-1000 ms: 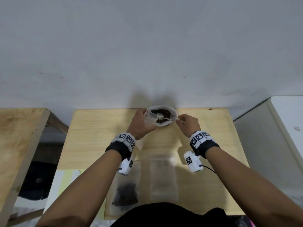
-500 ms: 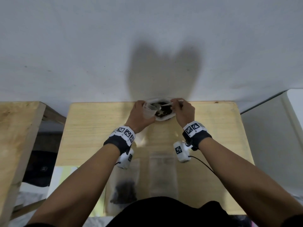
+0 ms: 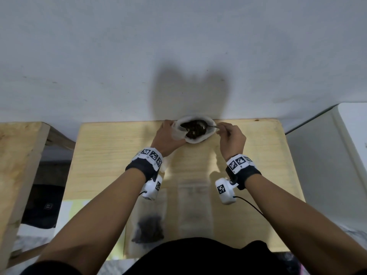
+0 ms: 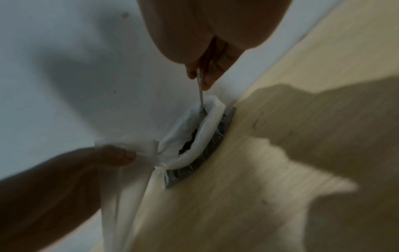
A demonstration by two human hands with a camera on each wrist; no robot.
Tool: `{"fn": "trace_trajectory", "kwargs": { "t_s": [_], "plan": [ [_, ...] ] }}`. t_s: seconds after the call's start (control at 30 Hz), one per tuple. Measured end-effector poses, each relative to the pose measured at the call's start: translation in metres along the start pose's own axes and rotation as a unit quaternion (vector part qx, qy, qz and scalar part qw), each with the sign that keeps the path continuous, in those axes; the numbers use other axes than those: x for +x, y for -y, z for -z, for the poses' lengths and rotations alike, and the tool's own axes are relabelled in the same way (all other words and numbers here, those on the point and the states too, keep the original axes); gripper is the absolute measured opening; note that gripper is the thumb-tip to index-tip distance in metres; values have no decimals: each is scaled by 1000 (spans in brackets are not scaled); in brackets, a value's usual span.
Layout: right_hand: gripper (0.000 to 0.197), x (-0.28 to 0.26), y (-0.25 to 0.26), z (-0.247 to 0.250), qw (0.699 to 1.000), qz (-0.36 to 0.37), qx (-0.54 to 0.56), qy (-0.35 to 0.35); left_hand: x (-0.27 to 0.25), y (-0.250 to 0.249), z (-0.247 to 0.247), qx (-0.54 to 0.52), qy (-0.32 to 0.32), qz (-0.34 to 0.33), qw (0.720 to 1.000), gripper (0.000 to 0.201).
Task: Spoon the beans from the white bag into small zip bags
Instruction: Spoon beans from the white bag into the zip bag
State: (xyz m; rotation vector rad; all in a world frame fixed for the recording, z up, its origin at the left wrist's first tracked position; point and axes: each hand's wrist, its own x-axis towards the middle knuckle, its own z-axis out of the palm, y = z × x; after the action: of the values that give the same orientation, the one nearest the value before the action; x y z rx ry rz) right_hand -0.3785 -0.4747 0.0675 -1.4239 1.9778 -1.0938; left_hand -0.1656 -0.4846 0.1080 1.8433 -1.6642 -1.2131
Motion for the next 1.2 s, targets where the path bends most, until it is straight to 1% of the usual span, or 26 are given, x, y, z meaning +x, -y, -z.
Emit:
{"fn": "trace_trajectory", "kwargs": {
  "t_s": [0.07, 0.13, 0.2, 0.3, 0.4, 0.47, 0.53, 0.67, 0.77, 0.83, 0.93, 1.07, 1.2],
  "plan": [
    [21, 0, 2, -4, 997, -73, 29, 22, -2, 2, 1, -14, -5, -6, 1000, 39],
    [21, 0, 3, -10, 992, -110, 35, 50, -3, 5, 2, -30, -11, 1, 999, 47],
    [21, 0, 6, -15, 985, -142, 47, 82, -4, 3, 3, -37, -14, 3, 999, 48],
    [18, -1, 12, -20, 968, -206, 80, 119, -6, 1, 3, -38, -15, -11, 999, 51],
    [17, -2, 15, -17, 956, -246, 106, 121, -8, 0, 5, -38, -15, -14, 999, 51],
    [21, -1, 13, -12, 950, -265, 119, 112, -8, 0, 6, -38, -20, -17, 999, 51],
    [21, 0, 13, -6, 945, -279, 140, 95, -9, 0, 7, -35, -28, -20, 999, 52],
    [18, 1, 15, 6, 946, -276, 161, 60, -14, -1, 8, -18, -42, -32, 998, 54],
    [17, 1, 19, 13, 941, -275, 195, 35, -20, -5, 9, 22, -41, -48, 998, 56],
    [16, 1, 23, 18, 942, -264, 204, 29, -24, -4, 7, 54, -34, -52, 997, 59],
    [16, 0, 33, 25, 950, -232, 205, 23, -26, 0, 6, 62, -40, -37, 997, 68],
    [20, -4, 47, 32, 961, -188, 199, 43, -32, -6, 1, 74, -46, -41, 995, 64],
    [22, -16, 57, 32, 977, -118, 163, 77, -32, -4, -5, 67, -51, -33, 996, 65]
  ]
}}
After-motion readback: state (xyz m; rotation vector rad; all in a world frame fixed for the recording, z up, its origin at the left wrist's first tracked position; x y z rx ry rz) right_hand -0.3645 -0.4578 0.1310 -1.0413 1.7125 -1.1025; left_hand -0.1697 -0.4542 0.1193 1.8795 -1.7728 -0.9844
